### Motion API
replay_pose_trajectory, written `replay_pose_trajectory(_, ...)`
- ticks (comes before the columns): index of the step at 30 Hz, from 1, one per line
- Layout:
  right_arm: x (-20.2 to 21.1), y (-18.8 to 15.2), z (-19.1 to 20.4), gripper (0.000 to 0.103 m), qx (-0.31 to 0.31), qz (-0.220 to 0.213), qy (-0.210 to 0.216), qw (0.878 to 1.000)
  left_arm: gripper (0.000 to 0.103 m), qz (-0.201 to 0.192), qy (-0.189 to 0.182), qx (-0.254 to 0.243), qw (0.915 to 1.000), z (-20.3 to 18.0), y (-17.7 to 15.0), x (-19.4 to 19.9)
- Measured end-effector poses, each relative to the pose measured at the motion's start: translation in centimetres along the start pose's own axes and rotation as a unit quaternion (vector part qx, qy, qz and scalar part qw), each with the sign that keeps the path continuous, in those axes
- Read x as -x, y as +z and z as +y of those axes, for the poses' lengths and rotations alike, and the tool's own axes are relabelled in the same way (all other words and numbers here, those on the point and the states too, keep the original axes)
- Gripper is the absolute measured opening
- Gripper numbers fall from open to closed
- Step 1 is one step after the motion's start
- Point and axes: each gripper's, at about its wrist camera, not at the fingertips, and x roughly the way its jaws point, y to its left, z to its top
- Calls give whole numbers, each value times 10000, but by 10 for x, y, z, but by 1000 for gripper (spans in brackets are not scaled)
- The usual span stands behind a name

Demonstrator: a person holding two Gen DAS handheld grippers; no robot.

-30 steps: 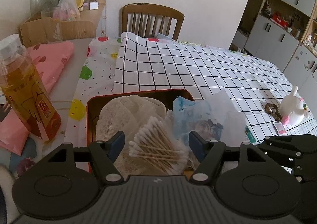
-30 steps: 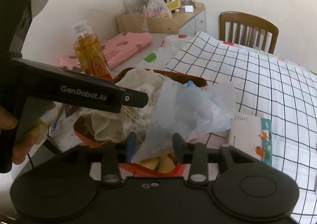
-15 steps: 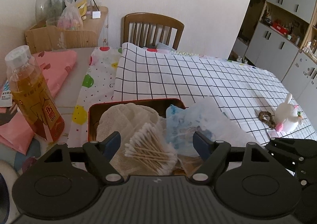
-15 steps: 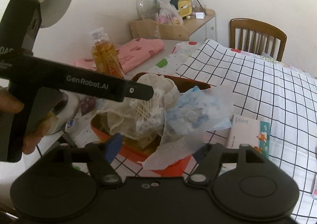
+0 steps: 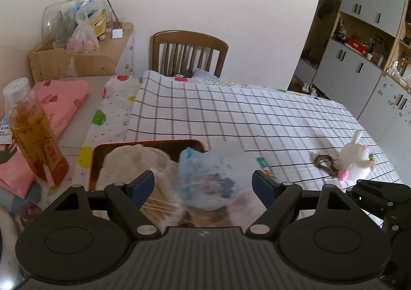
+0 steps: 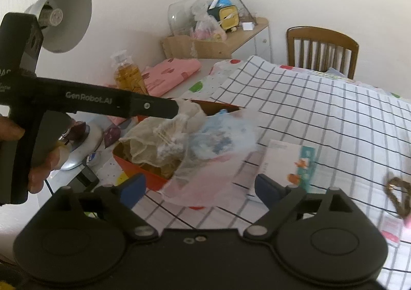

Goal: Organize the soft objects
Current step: 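Move both open grippers to the bead bracelet and pink packet beside the bunny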

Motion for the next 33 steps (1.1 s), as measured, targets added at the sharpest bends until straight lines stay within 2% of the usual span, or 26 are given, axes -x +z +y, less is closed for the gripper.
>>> replay_pose_trajectory(9,40,-15,-50,95,-224,-173,-272,9992,84,-124,-270,-128,9995,-60,7,-6)
replay_pose_trajectory(12,53,-22,-69,98,-319,-223,-401,9984,94,-118,-378,-167,9991,-81,9,-14)
replay_pose_trajectory(18,72,-37,-105,102,-470,-272,-641,9965,97,-26,-548,-255,9982,-125,8,-36)
replay_pose_trajectory(21,77,-45,-122,102,-501,-239,-822,9951,103,-38,-599,-364,9975,-146,10,-49)
replay_pose_trajectory(27,77,-64,-151,102,-485,-122,-1202,9915,103,78,-690,-437,9966,-186,13,-85)
replay_pose_trajectory(33,66,-76,-171,102,-629,-5,-1392,9883,103,220,-573,-723,9955,-220,15,-118)
